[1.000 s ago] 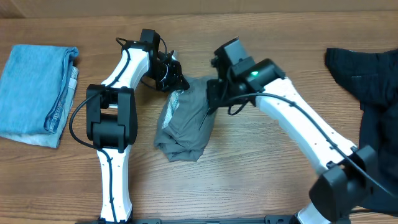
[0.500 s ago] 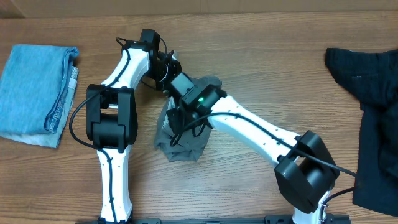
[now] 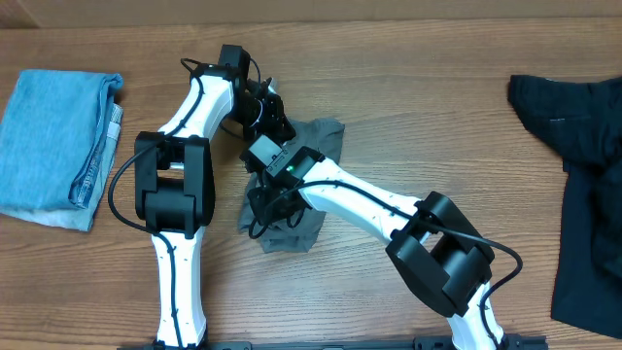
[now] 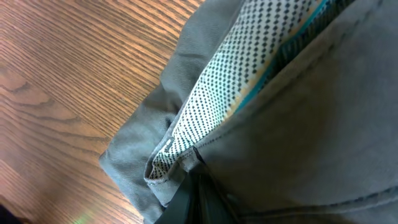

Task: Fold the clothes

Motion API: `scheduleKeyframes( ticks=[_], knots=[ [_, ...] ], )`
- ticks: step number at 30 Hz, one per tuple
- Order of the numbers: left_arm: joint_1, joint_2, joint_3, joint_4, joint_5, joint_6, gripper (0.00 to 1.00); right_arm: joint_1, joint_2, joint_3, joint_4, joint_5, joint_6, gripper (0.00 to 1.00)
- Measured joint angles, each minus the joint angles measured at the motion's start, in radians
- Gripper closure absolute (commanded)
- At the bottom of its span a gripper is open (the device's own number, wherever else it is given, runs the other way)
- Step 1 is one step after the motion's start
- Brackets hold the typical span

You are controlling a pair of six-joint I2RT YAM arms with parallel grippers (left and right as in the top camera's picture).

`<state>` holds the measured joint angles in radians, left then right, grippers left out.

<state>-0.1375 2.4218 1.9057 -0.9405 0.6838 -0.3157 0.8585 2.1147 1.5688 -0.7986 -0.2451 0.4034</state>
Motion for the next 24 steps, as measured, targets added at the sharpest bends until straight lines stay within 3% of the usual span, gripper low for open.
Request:
scheduleKeyframes(
  ticks=[3,13,18,20,23,24],
  knots=[
    [0.000,-0.001,0.000,0.007,-0.031,0.000,0.81,-0.003,0.017,0.003,0.003,-0.019,0.056,0.96],
    [-0.053,-0.028,0.000,0.067,-0.285,-0.001,0.87,-0.014,0.027,0.007,0.002,-0.047,0.091,0.96],
    [-0.053,-0.034,-0.009,0.112,-0.311,-0.008,0.96,-0.014,0.028,0.008,0.001,-0.050,0.093,0.96],
    [-0.046,-0.026,0.031,0.056,-0.301,-0.016,0.96,-0.014,0.032,0.032,-0.030,-0.052,0.094,0.96],
    [-0.005,-0.012,0.241,-0.097,-0.283,-0.023,0.81,-0.019,0.035,0.111,-0.082,-0.051,0.090,0.73],
    [0.016,-0.015,0.423,-0.188,-0.304,-0.024,0.74,-0.022,0.035,0.149,-0.105,-0.052,0.089,0.66]
  ],
)
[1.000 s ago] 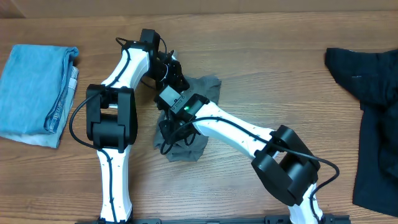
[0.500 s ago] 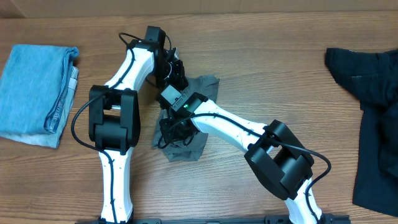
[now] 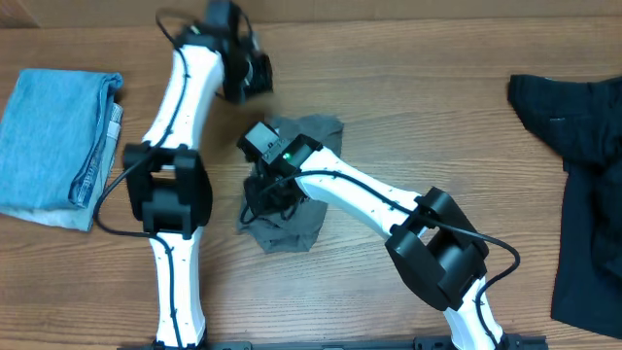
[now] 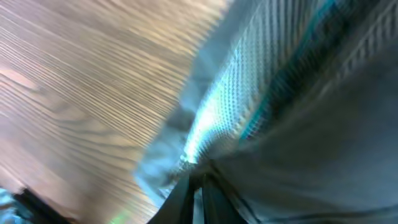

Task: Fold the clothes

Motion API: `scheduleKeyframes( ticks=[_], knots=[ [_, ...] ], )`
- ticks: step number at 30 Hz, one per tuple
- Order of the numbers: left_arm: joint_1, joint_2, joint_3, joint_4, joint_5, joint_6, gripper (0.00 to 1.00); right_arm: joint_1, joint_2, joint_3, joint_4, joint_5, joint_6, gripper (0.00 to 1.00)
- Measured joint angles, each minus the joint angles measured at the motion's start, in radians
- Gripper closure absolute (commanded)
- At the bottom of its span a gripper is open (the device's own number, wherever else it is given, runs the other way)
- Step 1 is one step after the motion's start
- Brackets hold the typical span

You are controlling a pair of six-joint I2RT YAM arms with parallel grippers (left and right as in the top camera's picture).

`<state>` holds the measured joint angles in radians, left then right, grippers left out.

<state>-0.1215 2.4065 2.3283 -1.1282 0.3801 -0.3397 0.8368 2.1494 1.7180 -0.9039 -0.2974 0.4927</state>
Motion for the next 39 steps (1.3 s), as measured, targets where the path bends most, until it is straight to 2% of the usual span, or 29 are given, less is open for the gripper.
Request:
scheduleKeyframes(
  ticks=[1,2,3,6,7,8,9,10,14,18,23,25,26,27,28,29,30,34,36,37,38,39],
  knots=[
    [0.008,-0.011,0.086,-0.052,-0.018,-0.002,0.61,-0.002,0.000,0.036,-0.027,0.001,-0.005,0.59],
    [0.019,-0.028,0.173,-0.123,-0.037,0.001,0.53,-0.006,-0.005,0.101,-0.056,0.001,-0.018,0.45],
    [0.021,-0.044,0.203,-0.163,-0.048,-0.001,0.45,-0.012,-0.014,0.156,-0.089,0.004,-0.027,0.42],
    [0.017,-0.058,0.190,-0.251,-0.074,0.003,0.30,-0.040,-0.072,0.257,-0.209,0.073,-0.043,0.42],
    [0.017,-0.056,0.159,-0.259,-0.079,0.010,0.27,-0.065,-0.099,0.268,-0.260,0.111,-0.045,0.46],
    [0.016,-0.055,0.109,-0.262,-0.079,0.016,0.27,-0.102,-0.114,0.275,-0.301,0.141,-0.045,0.63],
    [0.016,-0.052,0.062,-0.256,-0.075,0.029,0.27,-0.126,-0.115,0.275,-0.314,0.153,-0.049,0.86],
    [0.014,-0.050,0.012,-0.253,-0.066,0.040,0.28,-0.180,-0.115,0.266,-0.328,0.175,-0.050,0.96],
    [-0.002,-0.044,-0.125,-0.210,-0.035,0.060,0.28,-0.272,-0.116,0.105,-0.160,0.189,-0.049,0.96],
    [-0.003,-0.044,-0.130,-0.206,-0.028,0.062,0.27,-0.254,-0.112,-0.167,0.240,0.051,-0.045,0.96],
    [-0.003,-0.044,-0.130,-0.198,-0.028,0.063,0.36,-0.241,-0.113,-0.375,0.435,0.014,0.055,0.96],
    [-0.003,-0.044,-0.130,-0.177,-0.004,0.063,0.33,-0.241,-0.113,-0.371,0.434,0.007,0.066,0.89],
    [-0.003,-0.044,-0.124,-0.188,0.012,0.063,0.28,-0.241,-0.113,-0.360,0.428,-0.005,0.063,0.76],
    [-0.003,-0.043,-0.104,-0.221,0.017,0.062,0.18,-0.241,-0.113,-0.335,0.401,-0.024,0.052,0.69],
    [-0.003,-0.043,-0.080,-0.256,0.012,0.066,0.11,-0.241,-0.113,-0.282,0.338,-0.042,0.041,0.53],
    [-0.003,-0.043,-0.066,-0.295,-0.004,0.070,0.03,-0.241,-0.113,-0.233,0.301,-0.050,0.027,0.48],
    [-0.003,-0.043,-0.066,-0.323,-0.021,0.079,0.00,-0.241,-0.115,-0.155,0.238,-0.054,0.002,0.39],
    [-0.010,-0.043,-0.069,-0.397,-0.056,0.170,0.00,-0.251,-0.152,0.035,0.035,-0.039,-0.038,0.35],
    [-0.023,-0.043,-0.074,-0.437,-0.063,0.238,0.00,-0.285,-0.169,0.065,-0.079,-0.038,-0.045,0.37],
    [-0.034,-0.043,-0.090,-0.443,-0.063,0.269,0.00,-0.315,-0.171,0.070,-0.141,-0.033,-0.049,0.46],
    [-0.043,-0.043,-0.117,-0.440,-0.064,0.291,0.00,-0.349,-0.171,0.069,-0.183,-0.017,-0.048,0.61],
    [-0.048,-0.043,-0.146,-0.425,-0.063,0.301,0.00,-0.366,-0.171,0.069,-0.197,0.011,-0.053,0.89]
  ],
)
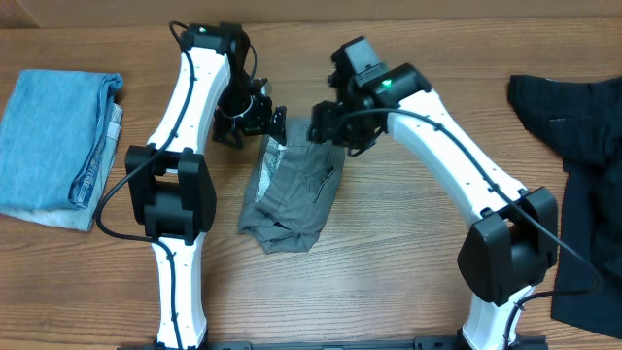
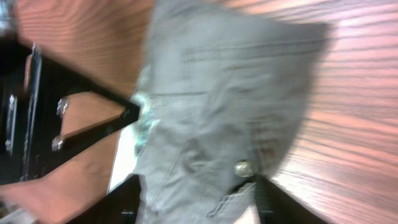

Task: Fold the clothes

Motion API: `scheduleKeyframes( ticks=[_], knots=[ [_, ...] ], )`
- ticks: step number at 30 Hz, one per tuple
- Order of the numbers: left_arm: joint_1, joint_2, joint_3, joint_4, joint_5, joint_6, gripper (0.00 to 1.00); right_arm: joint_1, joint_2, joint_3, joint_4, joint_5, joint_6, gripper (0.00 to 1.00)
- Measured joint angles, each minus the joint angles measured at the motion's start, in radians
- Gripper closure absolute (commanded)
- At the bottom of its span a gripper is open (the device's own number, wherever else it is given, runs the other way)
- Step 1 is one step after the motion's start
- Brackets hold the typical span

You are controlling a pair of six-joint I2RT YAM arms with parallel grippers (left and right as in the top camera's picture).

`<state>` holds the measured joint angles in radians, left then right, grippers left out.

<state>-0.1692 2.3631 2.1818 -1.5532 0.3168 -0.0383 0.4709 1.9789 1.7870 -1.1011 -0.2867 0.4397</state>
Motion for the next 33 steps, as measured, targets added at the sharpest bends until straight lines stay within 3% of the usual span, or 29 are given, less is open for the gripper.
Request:
scheduleKeyframes(
  ticks=[1,4,15,24,33],
  knots=[
    [-0.002,0.000,-0.024,0.009,0.002,0.010,0.00,-0.006,0.000,-0.002,-0.004,0.034,0.006,0.96],
    [-0.001,0.001,-0.162,0.032,0.005,0.031,0.00,-0.006,0.000,-0.040,0.085,0.121,-0.019,0.96],
    [-0.002,0.001,-0.173,-0.018,0.237,0.154,0.00,-0.005,0.166,-0.079,0.208,0.164,-0.126,0.96],
    [-0.011,0.001,-0.173,0.052,0.034,0.029,0.00,-0.006,0.226,-0.079,0.227,0.156,-0.126,0.96],
    [-0.115,0.000,-0.252,0.175,-0.140,-0.065,0.00,-0.006,0.226,-0.079,0.226,0.153,-0.126,0.96]
  ],
)
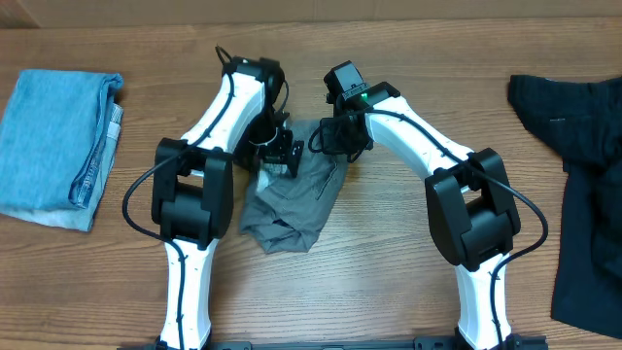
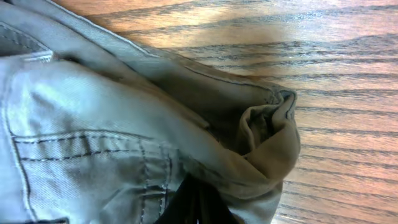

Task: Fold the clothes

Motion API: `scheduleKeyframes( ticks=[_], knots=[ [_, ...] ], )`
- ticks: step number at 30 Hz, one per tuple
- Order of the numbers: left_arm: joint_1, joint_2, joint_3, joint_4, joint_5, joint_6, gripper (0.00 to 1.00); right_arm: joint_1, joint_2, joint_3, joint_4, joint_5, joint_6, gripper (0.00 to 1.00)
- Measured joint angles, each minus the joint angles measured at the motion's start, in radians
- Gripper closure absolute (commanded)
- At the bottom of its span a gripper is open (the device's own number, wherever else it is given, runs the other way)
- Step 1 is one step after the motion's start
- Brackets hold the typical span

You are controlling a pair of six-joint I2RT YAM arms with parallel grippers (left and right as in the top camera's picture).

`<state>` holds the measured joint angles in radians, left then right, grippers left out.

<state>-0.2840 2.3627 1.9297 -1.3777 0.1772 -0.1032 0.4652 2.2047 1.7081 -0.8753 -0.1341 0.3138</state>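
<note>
A grey pair of shorts (image 1: 292, 199) lies crumpled at the table's middle, its waist end toward the back. My right gripper (image 1: 328, 139) is at the back right corner of the shorts. In the right wrist view its dark fingers (image 2: 198, 198) are shut on a bunched fold of the grey fabric (image 2: 261, 143), beside a stitched pocket seam. My left gripper (image 1: 284, 156) rests on the back left edge of the shorts, where a bit of pale lining shows. Its fingers are too dark and small in the overhead view to read.
A folded blue cloth (image 1: 58, 131) lies at the far left of the wooden table (image 1: 408, 253). A black garment (image 1: 583, 175) is spread at the far right edge. Both arms cross the table's middle toward the shorts.
My right gripper was open over the back right corner of the shorts and is now shut on that edge. My left gripper has moved from beside the back left corner onto the fabric.
Both grippers were first at the bunched shorts, the right shut on a hem with dotted lining showing. The left arm then stood away at the back. Later the shorts lay longer with the right gripper open at their back end, which it now grips.
</note>
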Motion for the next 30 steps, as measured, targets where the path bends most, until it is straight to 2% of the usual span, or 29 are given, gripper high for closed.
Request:
scheduleKeyframes(
  ticks=[2,3,4,7,9,11,12,13,16,17,18,19,20,21,24,26,30],
  knots=[
    [0.001,-0.005,-0.039,0.032,-0.013,-0.034,0.00,0.000,0.000,0.000,0.001,-0.005,0.000,0.96],
    [0.001,-0.011,-0.047,0.040,-0.015,-0.044,0.05,0.000,0.000,0.000,0.000,-0.006,0.000,0.96],
    [0.001,-0.014,-0.052,0.043,-0.010,-0.048,0.15,0.000,0.000,0.000,0.001,-0.007,0.000,0.96],
    [0.002,-0.014,-0.058,0.048,0.051,-0.023,0.27,0.000,0.000,0.000,0.000,-0.007,0.000,0.96],
    [0.002,-0.014,-0.060,0.047,0.080,-0.013,0.41,0.000,0.000,0.000,0.000,-0.007,0.000,0.96],
    [0.002,-0.014,-0.066,0.043,0.135,0.013,0.60,0.000,0.000,0.000,-0.001,-0.007,-0.001,0.96],
    [0.002,-0.014,-0.070,0.042,0.159,0.027,0.83,0.000,0.000,0.000,-0.001,-0.007,-0.001,0.96],
    [0.002,-0.014,-0.072,0.040,0.178,0.039,0.96,0.000,0.000,0.000,-0.001,-0.007,-0.001,0.96],
    [0.002,-0.014,-0.072,0.040,0.193,0.058,0.96,0.000,0.000,0.009,-0.021,-0.002,-0.006,0.96],
    [0.002,-0.014,-0.072,0.041,0.199,0.058,0.96,0.000,0.000,0.023,-0.039,0.003,-0.016,0.92],
    [0.002,-0.014,-0.069,0.041,0.204,0.058,0.96,0.000,0.000,0.061,-0.096,0.029,-0.027,0.79],
    [0.002,-0.014,-0.064,0.041,0.209,0.058,0.96,0.000,-0.001,0.111,-0.153,0.063,-0.034,0.57],
    [0.005,-0.014,-0.047,0.040,0.211,0.058,0.96,-0.001,-0.012,0.206,-0.203,0.115,-0.039,0.29],
    [0.012,-0.014,-0.023,0.044,0.214,0.056,0.96,-0.006,-0.047,0.312,-0.284,0.150,-0.042,0.14],
    [0.054,-0.054,0.004,0.103,0.220,0.021,0.96,-0.041,-0.180,0.422,-0.370,0.185,-0.026,0.13],
    [0.113,-0.155,0.015,0.149,0.217,-0.022,0.96,-0.093,-0.274,0.448,-0.413,0.202,-0.018,0.13],
    [0.193,-0.297,0.028,0.177,0.196,-0.068,0.96,-0.145,-0.264,0.451,-0.476,0.208,-0.011,0.13]
  ],
)
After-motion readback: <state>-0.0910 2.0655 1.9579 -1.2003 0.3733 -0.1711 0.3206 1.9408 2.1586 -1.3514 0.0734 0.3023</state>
